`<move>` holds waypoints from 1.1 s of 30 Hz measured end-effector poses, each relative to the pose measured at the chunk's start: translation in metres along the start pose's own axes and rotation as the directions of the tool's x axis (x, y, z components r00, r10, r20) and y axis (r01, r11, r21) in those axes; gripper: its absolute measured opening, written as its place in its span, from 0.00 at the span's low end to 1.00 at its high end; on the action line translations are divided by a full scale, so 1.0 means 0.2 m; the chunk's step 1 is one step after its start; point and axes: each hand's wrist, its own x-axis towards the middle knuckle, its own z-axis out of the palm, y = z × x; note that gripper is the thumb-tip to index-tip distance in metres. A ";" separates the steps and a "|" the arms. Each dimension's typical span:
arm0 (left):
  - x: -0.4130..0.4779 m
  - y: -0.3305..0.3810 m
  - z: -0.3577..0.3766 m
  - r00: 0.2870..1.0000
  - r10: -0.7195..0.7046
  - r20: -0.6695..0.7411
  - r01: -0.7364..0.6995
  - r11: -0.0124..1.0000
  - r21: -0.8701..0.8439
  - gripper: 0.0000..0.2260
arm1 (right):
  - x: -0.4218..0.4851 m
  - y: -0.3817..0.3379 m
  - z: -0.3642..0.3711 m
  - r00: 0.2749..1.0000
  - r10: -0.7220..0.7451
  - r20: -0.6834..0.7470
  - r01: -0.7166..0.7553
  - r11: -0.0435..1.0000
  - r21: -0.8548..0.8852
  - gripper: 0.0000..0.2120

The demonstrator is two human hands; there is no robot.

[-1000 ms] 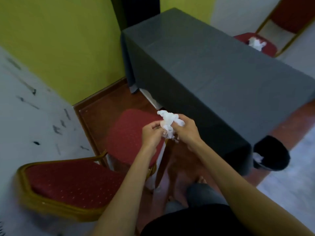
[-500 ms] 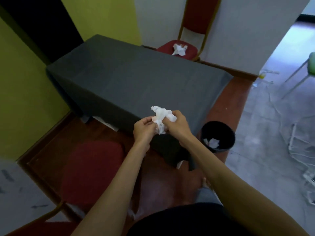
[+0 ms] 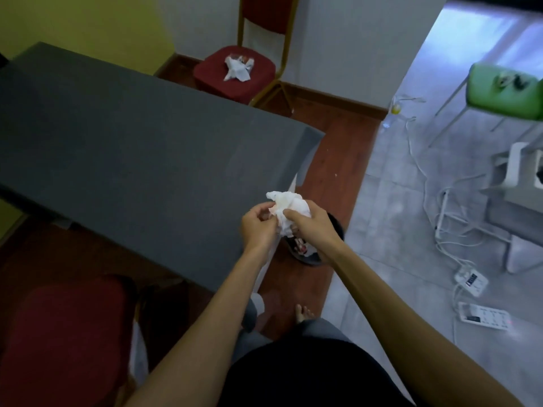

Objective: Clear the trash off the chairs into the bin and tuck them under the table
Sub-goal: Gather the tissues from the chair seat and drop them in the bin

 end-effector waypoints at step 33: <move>1.20 -1.42 0.92 0.947 -0.289 0.143 0.172 0.827 0.535 0.25 | 1.43 1.72 -0.20 0.939 0.312 -0.145 -0.339 0.911 -0.236 0.28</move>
